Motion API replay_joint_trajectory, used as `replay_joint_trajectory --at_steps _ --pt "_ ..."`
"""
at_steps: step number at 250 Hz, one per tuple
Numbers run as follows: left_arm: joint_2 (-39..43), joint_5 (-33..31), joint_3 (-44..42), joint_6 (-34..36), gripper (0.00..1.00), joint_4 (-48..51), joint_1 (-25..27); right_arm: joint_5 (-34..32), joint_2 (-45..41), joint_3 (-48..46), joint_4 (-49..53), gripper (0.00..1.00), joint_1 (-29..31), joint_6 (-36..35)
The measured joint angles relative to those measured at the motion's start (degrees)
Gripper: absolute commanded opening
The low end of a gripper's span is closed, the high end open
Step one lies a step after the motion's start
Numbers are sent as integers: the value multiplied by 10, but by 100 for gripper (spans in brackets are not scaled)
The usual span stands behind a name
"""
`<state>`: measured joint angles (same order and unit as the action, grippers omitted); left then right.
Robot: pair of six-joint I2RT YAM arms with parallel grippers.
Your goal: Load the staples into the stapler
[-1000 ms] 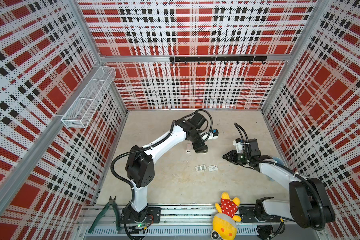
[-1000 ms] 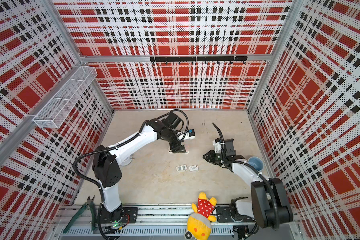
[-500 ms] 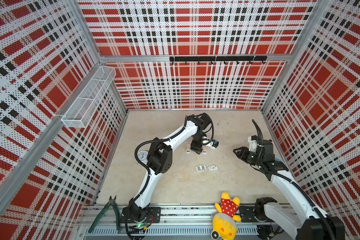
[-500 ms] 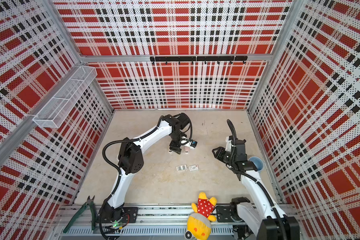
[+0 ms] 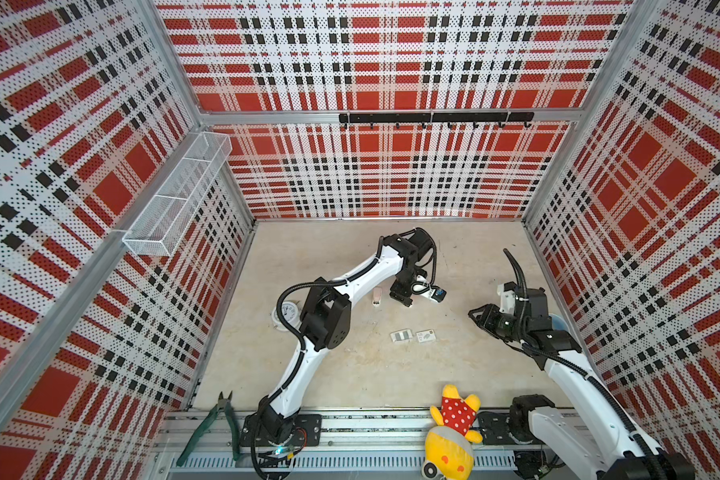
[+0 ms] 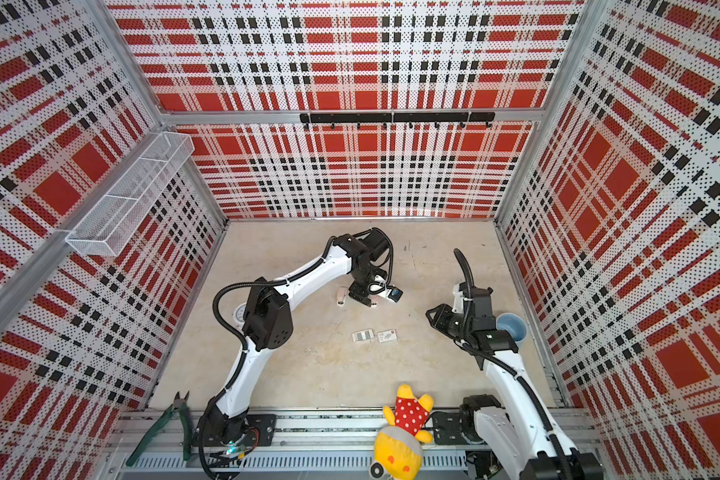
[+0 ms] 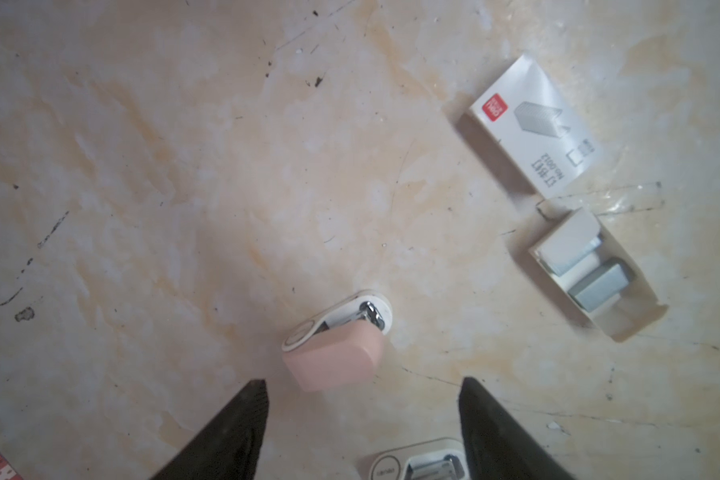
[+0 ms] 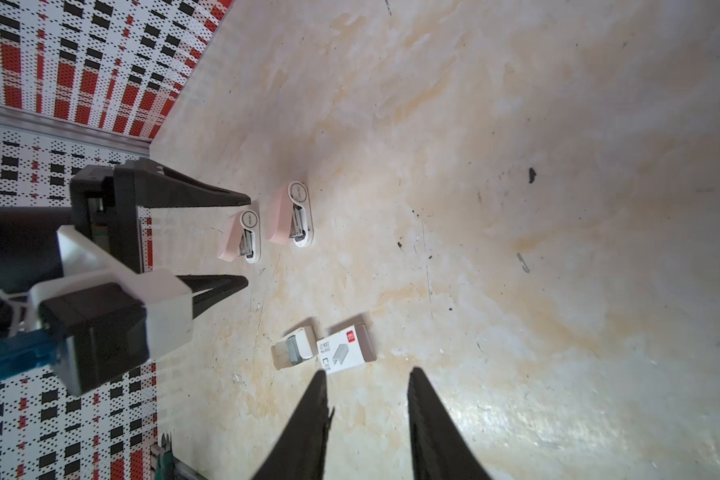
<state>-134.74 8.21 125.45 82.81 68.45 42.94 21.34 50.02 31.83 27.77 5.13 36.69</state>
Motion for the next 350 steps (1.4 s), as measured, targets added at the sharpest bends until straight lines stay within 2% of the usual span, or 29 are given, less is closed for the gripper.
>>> replay_joint_trajectory --at_steps 75,139,206,264,350 --pt "-43 -21 1 17 67 -5 1 0 -6 0 19 34 0 0" --pt "-45 -28 4 19 63 -14 -4 0 -4 0 24 33 -1 -1" --pt "-45 -38 3 26 50 -27 -10 0 2 0 20 32 -1 0" --pt "-45 -47 -9 29 47 -37 -12 0 3 0 15 32 -3 0" --pt "-45 -53 -10 27 30 -42 -15 0 12 -3 6 32 -4 0"
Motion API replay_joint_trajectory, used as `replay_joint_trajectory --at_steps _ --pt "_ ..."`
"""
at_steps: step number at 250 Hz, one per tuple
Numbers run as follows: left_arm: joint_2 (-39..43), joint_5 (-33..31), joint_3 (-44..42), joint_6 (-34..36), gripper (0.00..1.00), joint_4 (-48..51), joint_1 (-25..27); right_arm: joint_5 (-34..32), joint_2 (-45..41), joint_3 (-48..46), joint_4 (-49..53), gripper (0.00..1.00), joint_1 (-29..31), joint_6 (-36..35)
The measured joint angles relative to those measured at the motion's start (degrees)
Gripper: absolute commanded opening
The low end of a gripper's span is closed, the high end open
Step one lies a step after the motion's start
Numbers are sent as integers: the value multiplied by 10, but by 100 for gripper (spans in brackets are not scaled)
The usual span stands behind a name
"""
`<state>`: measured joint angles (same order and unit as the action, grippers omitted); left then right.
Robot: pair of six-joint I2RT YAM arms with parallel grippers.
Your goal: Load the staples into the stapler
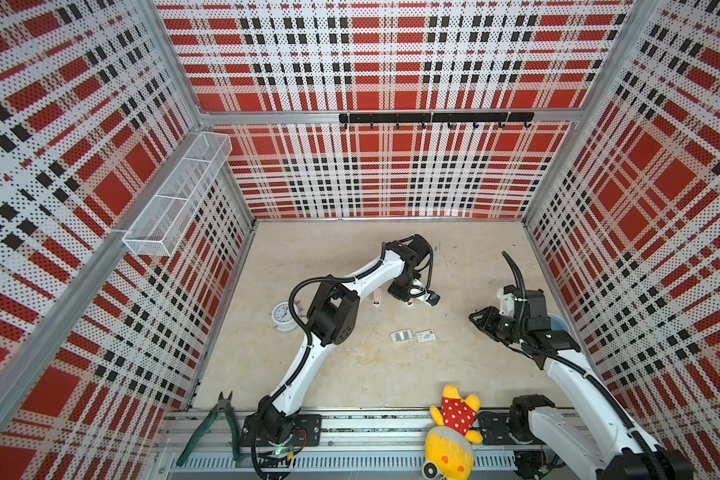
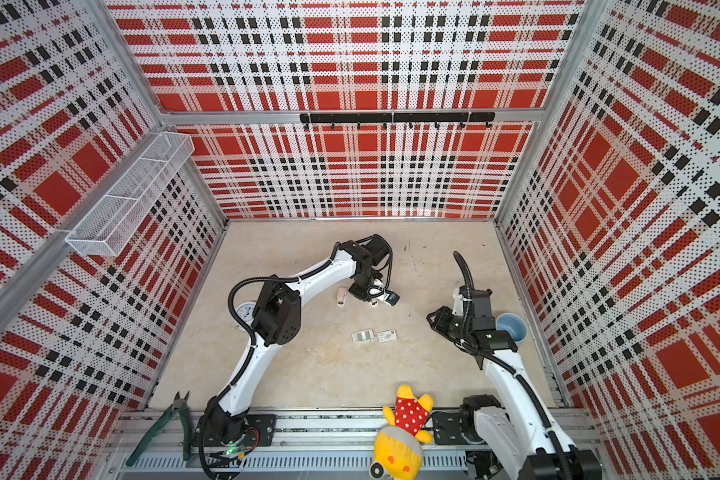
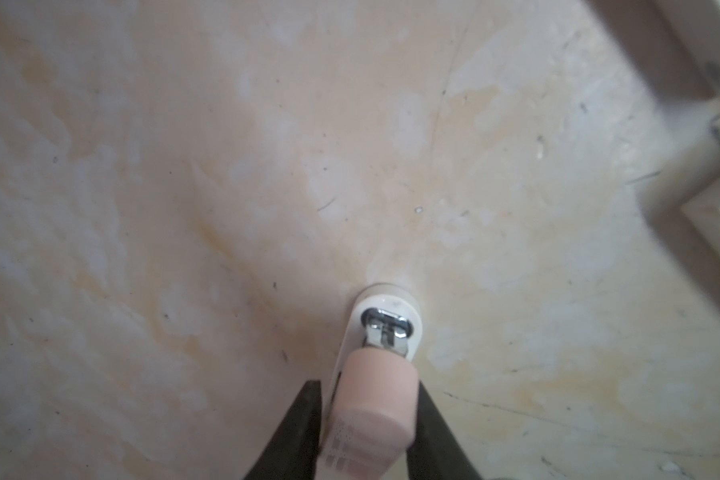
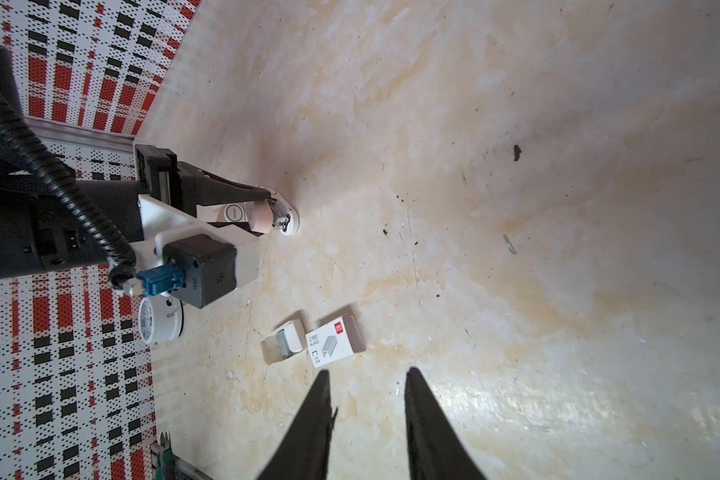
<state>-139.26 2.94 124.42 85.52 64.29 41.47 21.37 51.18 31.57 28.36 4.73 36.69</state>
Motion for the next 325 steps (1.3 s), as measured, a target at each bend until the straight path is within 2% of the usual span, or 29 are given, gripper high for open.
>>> replay_joint_trajectory --at_steps 73,141,245,288,325 --pt "1 7 -4 -7 24 0 -3 8 27 -4 -18 32 0 2" --pt "12 45 -4 -45 23 3 -10 45 87 -4 -56 32 -1 2" --pt "54 124 -3 -153 20 8 -12 169 262 45 -186 31 10 6" --pt "73 156 -5 -209 20 3 -3 187 349 97 -246 29 53 15" --pt "99 169 -37 -239 20 -10 6 194 378 100 -294 28 64 35"
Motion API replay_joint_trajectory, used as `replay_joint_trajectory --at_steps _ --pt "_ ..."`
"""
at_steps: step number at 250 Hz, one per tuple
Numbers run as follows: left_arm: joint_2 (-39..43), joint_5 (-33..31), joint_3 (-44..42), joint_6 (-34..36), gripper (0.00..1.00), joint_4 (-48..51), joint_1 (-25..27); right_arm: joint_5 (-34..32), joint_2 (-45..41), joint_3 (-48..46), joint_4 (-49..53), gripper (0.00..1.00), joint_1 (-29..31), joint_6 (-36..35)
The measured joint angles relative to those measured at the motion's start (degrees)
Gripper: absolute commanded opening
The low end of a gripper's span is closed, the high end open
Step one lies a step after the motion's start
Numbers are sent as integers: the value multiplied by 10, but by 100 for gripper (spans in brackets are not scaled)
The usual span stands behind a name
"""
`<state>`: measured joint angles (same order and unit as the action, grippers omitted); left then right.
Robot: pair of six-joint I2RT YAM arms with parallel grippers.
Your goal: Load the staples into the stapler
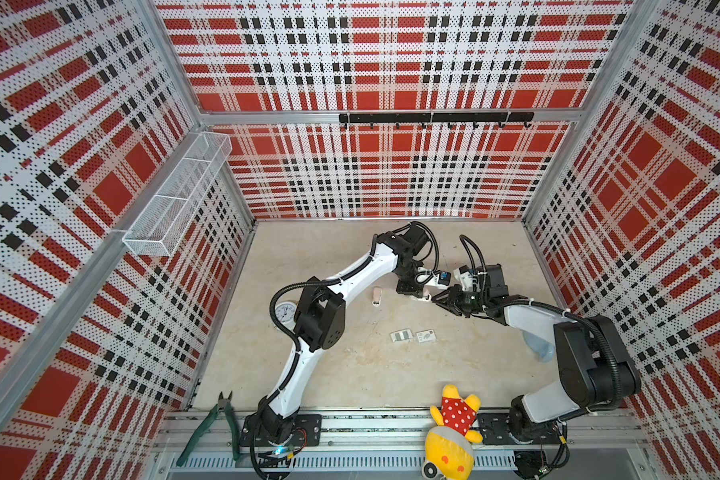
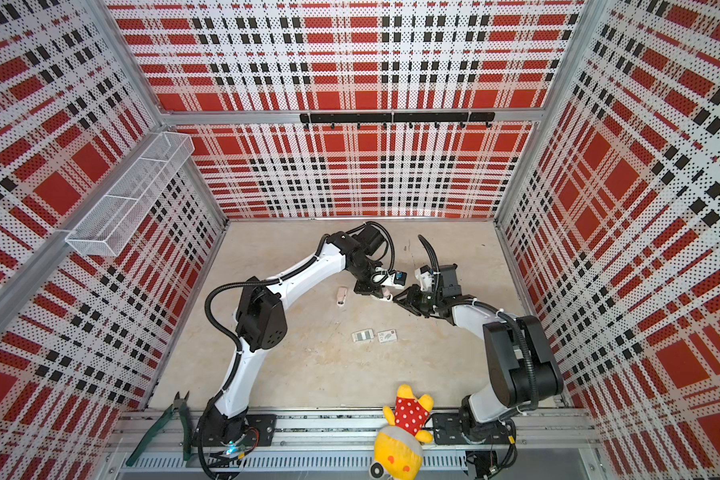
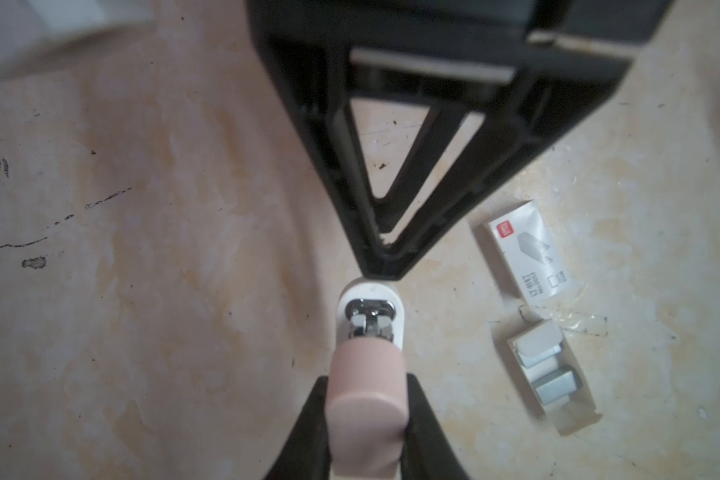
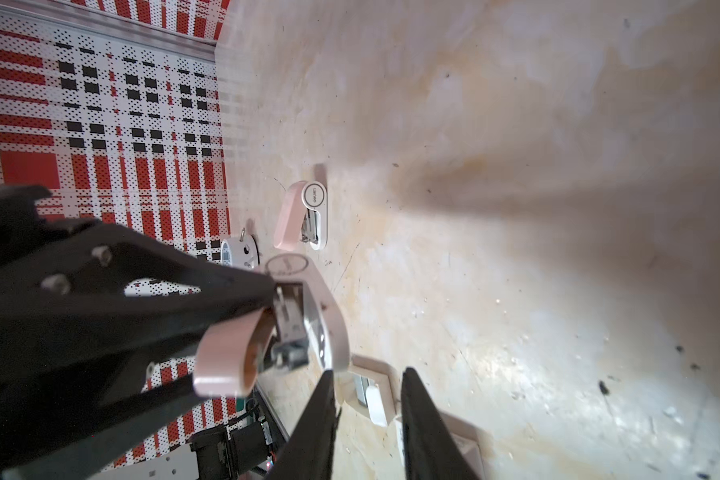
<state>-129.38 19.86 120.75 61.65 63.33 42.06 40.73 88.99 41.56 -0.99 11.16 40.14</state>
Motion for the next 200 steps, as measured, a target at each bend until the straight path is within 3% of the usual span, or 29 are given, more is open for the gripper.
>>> replay_joint_trajectory --at_steps 108,200 --pt "31 22 -38 -49 20 -30 5 16 0 -7 -52 27 0 22" --pt "31 23 -38 -59 20 -43 5 8 -43 -14 -16 27 0 13"
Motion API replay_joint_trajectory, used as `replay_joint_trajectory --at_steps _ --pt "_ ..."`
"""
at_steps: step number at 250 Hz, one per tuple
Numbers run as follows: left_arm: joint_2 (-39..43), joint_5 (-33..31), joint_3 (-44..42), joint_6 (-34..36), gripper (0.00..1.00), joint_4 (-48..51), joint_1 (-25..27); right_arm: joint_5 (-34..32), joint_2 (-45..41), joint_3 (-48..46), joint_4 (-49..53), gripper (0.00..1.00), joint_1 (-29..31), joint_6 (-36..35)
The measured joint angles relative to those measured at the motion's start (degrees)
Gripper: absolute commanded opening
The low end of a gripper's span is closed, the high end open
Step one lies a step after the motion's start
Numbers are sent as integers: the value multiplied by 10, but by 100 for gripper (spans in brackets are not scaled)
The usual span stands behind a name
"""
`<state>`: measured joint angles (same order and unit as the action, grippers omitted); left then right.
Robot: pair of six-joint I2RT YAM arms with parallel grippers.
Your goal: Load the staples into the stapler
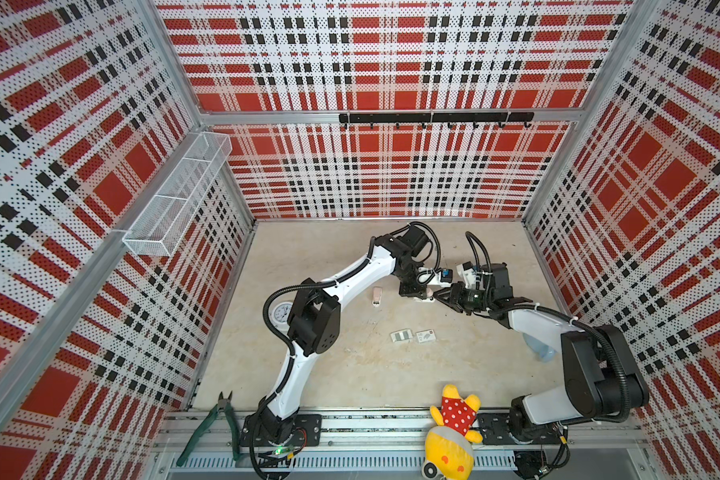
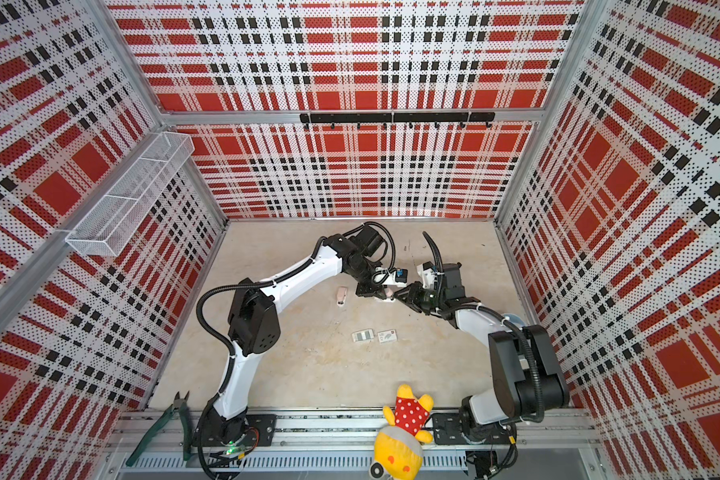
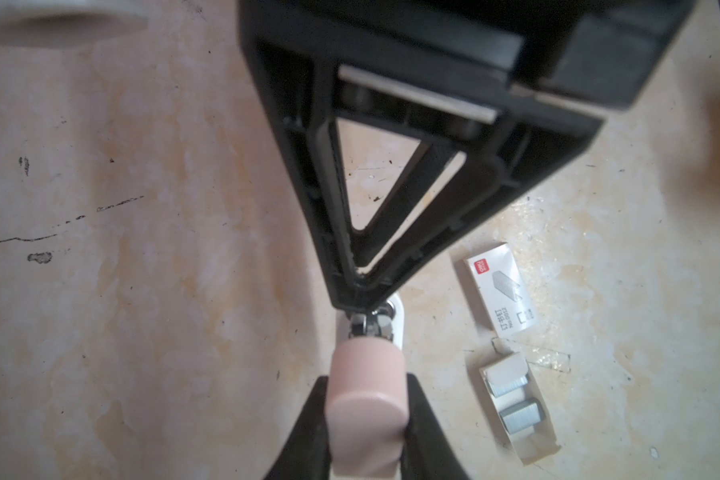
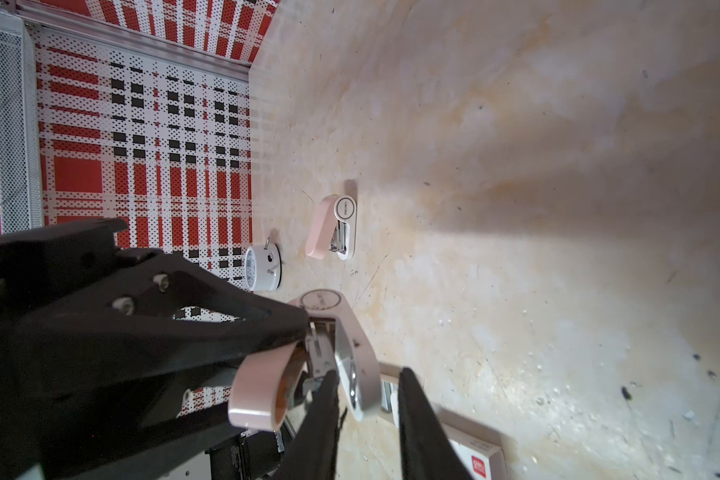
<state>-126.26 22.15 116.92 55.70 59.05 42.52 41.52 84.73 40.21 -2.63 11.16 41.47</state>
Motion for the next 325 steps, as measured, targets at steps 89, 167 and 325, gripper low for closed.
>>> replay_joint_trajectory --at_steps 89,167,325 --pt "7 13 0 -20 19 -2 7 7 8 -14 -4 23 -2 1" --pt "23 66 17 -66 19 -6 7 13 11 -38 -31 24 -2 3" --pt "23 213 43 -200 19 -45 -39 -25 -236 -145 -15 58 -50 -27"
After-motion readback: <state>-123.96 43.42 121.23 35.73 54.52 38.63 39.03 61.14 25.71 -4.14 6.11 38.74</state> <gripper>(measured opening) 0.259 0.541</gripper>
